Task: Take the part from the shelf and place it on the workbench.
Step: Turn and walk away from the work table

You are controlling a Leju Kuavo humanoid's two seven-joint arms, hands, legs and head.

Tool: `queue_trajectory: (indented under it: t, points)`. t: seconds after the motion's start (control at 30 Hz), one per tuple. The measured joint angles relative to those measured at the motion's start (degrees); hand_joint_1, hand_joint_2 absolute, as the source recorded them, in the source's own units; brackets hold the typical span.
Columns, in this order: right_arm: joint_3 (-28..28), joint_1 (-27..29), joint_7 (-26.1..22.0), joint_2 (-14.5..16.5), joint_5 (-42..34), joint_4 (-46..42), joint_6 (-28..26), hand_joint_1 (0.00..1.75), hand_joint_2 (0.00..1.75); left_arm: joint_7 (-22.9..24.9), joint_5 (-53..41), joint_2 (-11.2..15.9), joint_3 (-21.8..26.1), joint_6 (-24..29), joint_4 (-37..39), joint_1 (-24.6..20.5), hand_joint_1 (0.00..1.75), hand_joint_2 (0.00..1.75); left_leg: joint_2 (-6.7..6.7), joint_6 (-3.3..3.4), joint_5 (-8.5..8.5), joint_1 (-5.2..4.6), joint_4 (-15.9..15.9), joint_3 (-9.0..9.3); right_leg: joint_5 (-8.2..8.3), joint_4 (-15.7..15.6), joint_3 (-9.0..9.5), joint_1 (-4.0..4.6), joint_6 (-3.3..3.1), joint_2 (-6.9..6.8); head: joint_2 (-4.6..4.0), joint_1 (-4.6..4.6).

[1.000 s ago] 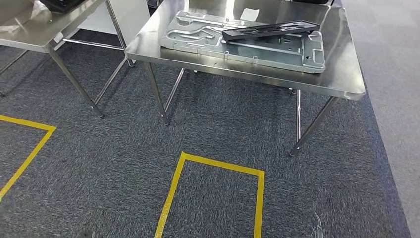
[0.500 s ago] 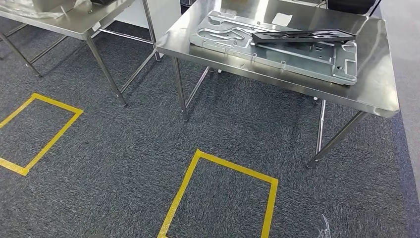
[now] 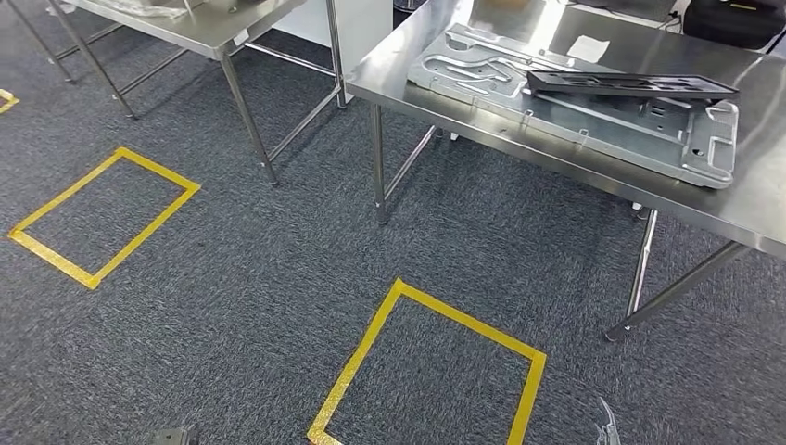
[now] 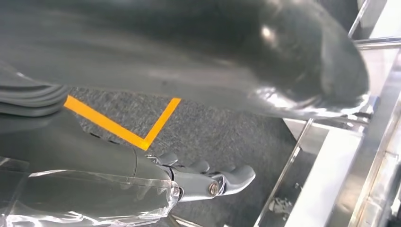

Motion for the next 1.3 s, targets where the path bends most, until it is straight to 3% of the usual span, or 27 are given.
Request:
queue_trajectory:
  t: [0.07,0.1,0.13,0.2,0.27,0.3,0.33,0.4,0.47,0.53,0.6,0.67,0.73,0.77,0.8,0.87,0.93,1.0,1.07,1.13,1.2,1.27,1.3]
  points:
    - [-0.1,-0.5,-0.2,0.0,0.7,0.7,-0.7,0.00,0.00,0.0,6.8,-0.3,-6.4,-1.1,-3.0,1.1,0.00,0.00,-0.49,-0.78,0.10,0.10,0.0,-0.33,0.41,-0.5,0.05,-0.10,-0.68,-1.13,0.00,-0.02]
    - [0.0,-0.8,-0.4,0.1,1.0,1.0,-1.1,0.00,0.00,0.0,8.7,-0.4,-9.1,-1.3,-4.1,1.5,0.00,0.00,0.22,-1.03,-0.59,0.03,0.9,-0.81,0.66,-0.8,0.12,-0.23,-1.11,-1.71,0.01,-0.15]
    - [0.2,-1.0,-0.5,0.2,1.1,1.4,-1.3,0.00,0.00,0.0,9.8,-0.5,-11.5,-1.3,-5.0,1.7,0.00,0.00,1.38,-1.22,-1.98,-0.07,3.0,-1.80,0.86,-1.1,0.16,-0.36,-1.46,-2.37,0.01,-0.38]
    - [0.4,-1.2,-0.6,0.2,1.2,2.1,-1.6,0.00,0.00,0.0,10.5,-0.8,-15.1,-1.4,-6.5,1.9,0.00,0.00,3.89,-1.48,-5.99,-0.09,10.3,-5.06,0.93,-1.2,0.05,-0.21,-1.83,-3.72,0.01,-0.76]
    - [0.4,-1.2,-0.6,0.3,1.2,2.7,-1.6,0.00,0.00,0.0,10.7,-0.9,-17.6,-1.4,-7.4,2.3,0.00,0.00,4.69,-1.73,-7.94,-0.06,15.9,-7.36,0.86,-1.0,-0.12,0.00,-1.92,-5.02,0.01,-0.84]
    - [0.5,-1.3,-0.6,0.3,1.2,2.9,-1.7,0.00,0.00,0.0,11.1,-1.0,-18.5,-1.3,-7.8,2.6,0.00,0.00,4.82,-1.74,-7.38,-0.06,15.8,-7.07,0.80,-0.9,-0.16,0.06,-1.93,-5.55,0.01,-0.85]
    - [0.5,-1.4,-0.6,0.3,1.2,3.2,-1.9,0.00,0.00,0.0,12.1,-0.9,-19.5,-1.0,-8.2,2.9,0.00,0.00,5.02,-1.67,-5.79,-0.06,13.2,-5.49,0.70,-0.7,-0.16,0.09,-1.89,-6.03,0.01,-0.86]
    - [0.9,-1.7,-0.7,0.3,1.4,3.9,-2.7,0.00,0.00,0.0,15.9,-0.7,-22.1,0.0,-9.0,3.2,0.00,0.00,6.47,-1.22,-2.55,-0.29,5.0,-0.96,0.43,-0.3,-0.10,0.31,-1.61,-6.88,0.01,-0.87]
    - [1.6,-2.2,-0.8,0.3,1.6,4.5,-4.0,0.00,0.00,0.0,20.6,-0.2,-25.6,0.9,-9.9,3.3,0.00,0.00,7.57,-0.60,-1.39,-0.62,0.3,1.32,0.24,0.0,-0.11,0.62,-1.12,-7.58,0.01,-0.77]
    - [2.6,-2.8,-0.8,0.3,1.8,4.9,-5.2,0.00,0.00,0.0,24.6,0.2,-28.8,1.1,-11.5,3.6,0.00,0.00,7.01,-0.05,-1.29,-0.71,-0.2,1.10,0.25,0.0,-0.10,0.76,-0.62,-8.21,0.01,-0.64]
    - [3.6,-3.3,-0.8,0.3,1.7,4.8,-5.9,0.00,0.00,0.0,28.1,0.5,-31.6,0.4,-14.5,4.1,0.00,0.00,6.24,0.62,-0.81,-0.43,-0.6,1.06,-0.57,0.9,-0.35,0.57,0.04,-7.21,0.01,-0.57]
    - [4.6,-3.4,-0.7,0.3,1.6,4.3,-6.3,0.00,0.00,0.0,31.6,0.6,-34.0,-1.1,-19.1,4.4,0.00,0.00,5.43,1.33,-0.27,-0.18,-0.8,0.94,-3.78,5.6,-2.39,0.25,0.60,-4.74,0.01,-0.36]
    - [5.5,-3.4,-0.4,0.3,1.6,3.8,-6.6,0.00,0.00,0.0,33.8,0.7,-35.4,-3.0,-23.6,4.4,0.00,0.00,4.42,1.57,0.02,-0.19,-0.8,0.55,-7.43,13.2,-5.89,0.09,0.85,-3.47,0.01,-0.19]
    - [5.8,-3.4,-0.3,0.3,1.6,3.7,-6.8,0.00,0.00,0.0,34.0,0.8,-35.6,-3.6,-25.4,4.5,0.00,0.00,3.86,1.55,0.10,-0.20,-0.8,0.46,-8.05,15.7,-7.09,0.00,0.93,-3.35,0.01,-0.18]
    - [6.0,-3.4,-0.3,0.3,1.4,3.7,-7.0,0.00,0.00,0.0,33.8,0.8,-35.7,-4.0,-26.5,4.5,0.00,0.00,3.30,1.50,0.16,-0.20,-0.8,0.45,-7.41,16.1,-7.30,-0.10,0.96,-3.31,0.01,-0.16]
    - [6.1,-3.4,-0.4,0.3,0.9,3.8,-7.6,0.00,0.00,0.0,33.1,0.9,-35.3,-4.5,-27.4,4.4,0.00,0.00,2.13,1.31,0.19,-0.19,-0.7,0.57,-3.39,10.4,-4.69,-0.34,0.82,-2.84,0.01,-0.15]
    - [6.2,-3.4,-0.7,0.3,0.3,4.0,-8.1,0.00,0.00,0.0,32.9,0.9,-34.8,-4.8,-27.5,4.3,0.00,0.00,1.13,0.82,0.16,-0.27,-0.4,0.47,-0.32,3.0,-1.36,-0.46,0.48,-1.02,0.01,-0.17]
    - [6.3,-3.4,-0.8,0.3,-0.3,4.2,-8.7,0.00,0.00,0.0,32.6,0.9,-34.4,-4.8,-27.3,4.3,0.00,0.00,0.33,0.05,0.28,-0.29,-0.3,0.11,0.10,0.3,-0.31,-0.31,0.12,0.00,0.00,-0.18]
    - [6.5,-3.3,-0.8,0.3,-1.4,4.4,-9.0,0.00,0.00,0.0,31.3,1.0,-33.7,-3.3,-26.1,4.2,0.00,0.00,-0.26,-0.78,0.44,-0.13,-0.5,-0.21,0.40,-0.1,-0.23,-0.26,-0.52,-0.83,0.00,-0.16]
    - [6.5,-3.3,-0.7,0.4,-2.2,4.6,-9.1,0.00,0.00,0.0,29.6,1.2,-33.0,-0.6,-23.8,4.0,0.00,0.00,1.40,-1.30,-0.86,-0.09,1.4,-1.10,0.82,-0.8,-0.02,-0.44,-1.40,-1.80,0.01,-0.41]
    - [6.5,-3.0,-0.7,0.4,-2.8,4.8,-8.9,0.00,0.00,0.0,29.4,1.5,-32.4,0.6,-21.4,3.4,0.00,0.00,3.80,-1.63,-4.44,-0.10,7.6,-3.94,0.96,-1.0,0.00,-0.36,-1.91,-2.98,0.01,-0.88]
    - [6.5,-2.5,-0.6,0.4,-3.8,5.0,-8.6,0.00,0.00,0.0,30.4,1.8,-31.3,-0.2,-18.8,2.8,0.00,0.00,4.49,-1.99,-7.28,-0.01,14.4,-7.07,0.90,-0.9,-0.13,-0.17,-2.04,-4.32,0.01,-1.09]
    - [6.5,-2.4,-0.6,0.4,-4.3,5.1,-8.4,0.00,0.00,0.0,30.9,1.9,-30.6,-0.9,-17.3,2.7,0.00,0.00,4.63,-2.12,-7.26,0.06,15.5,-7.49,0.83,-0.9,-0.16,-0.13,-2.04,-4.92,0.01,-1.09]
